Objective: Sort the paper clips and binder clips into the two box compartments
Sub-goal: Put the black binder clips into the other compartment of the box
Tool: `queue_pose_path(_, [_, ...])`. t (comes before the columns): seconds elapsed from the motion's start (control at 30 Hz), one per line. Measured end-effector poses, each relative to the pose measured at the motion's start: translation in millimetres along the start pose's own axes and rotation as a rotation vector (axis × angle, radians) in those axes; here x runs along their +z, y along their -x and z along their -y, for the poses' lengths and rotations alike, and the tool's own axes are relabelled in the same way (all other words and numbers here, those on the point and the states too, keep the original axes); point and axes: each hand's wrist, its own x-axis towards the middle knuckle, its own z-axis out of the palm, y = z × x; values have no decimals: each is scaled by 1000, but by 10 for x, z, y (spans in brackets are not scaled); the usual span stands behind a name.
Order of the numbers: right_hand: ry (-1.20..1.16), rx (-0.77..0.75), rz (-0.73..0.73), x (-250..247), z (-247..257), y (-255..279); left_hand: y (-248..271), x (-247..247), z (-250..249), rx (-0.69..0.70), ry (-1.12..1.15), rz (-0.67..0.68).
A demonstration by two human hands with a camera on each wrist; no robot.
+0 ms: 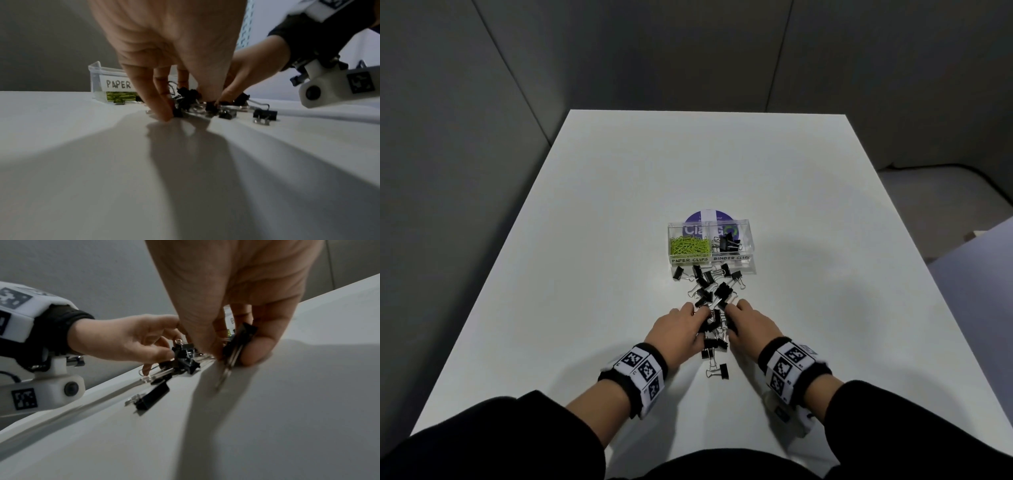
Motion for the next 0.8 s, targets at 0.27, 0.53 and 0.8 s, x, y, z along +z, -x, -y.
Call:
queue_pose_path(0.27, [-251, 49, -48, -123, -160, -59, -16, -69, 111, -48, 286, -49])
queue_pose_path(0.53, [-735, 253, -177, -230, -296, -132, -63, -176, 160, -150, 559, -140])
queue_pose_path(0.8, [-388, 131, 36, -391, -416, 53, -9, -231, 316, -131, 382, -25])
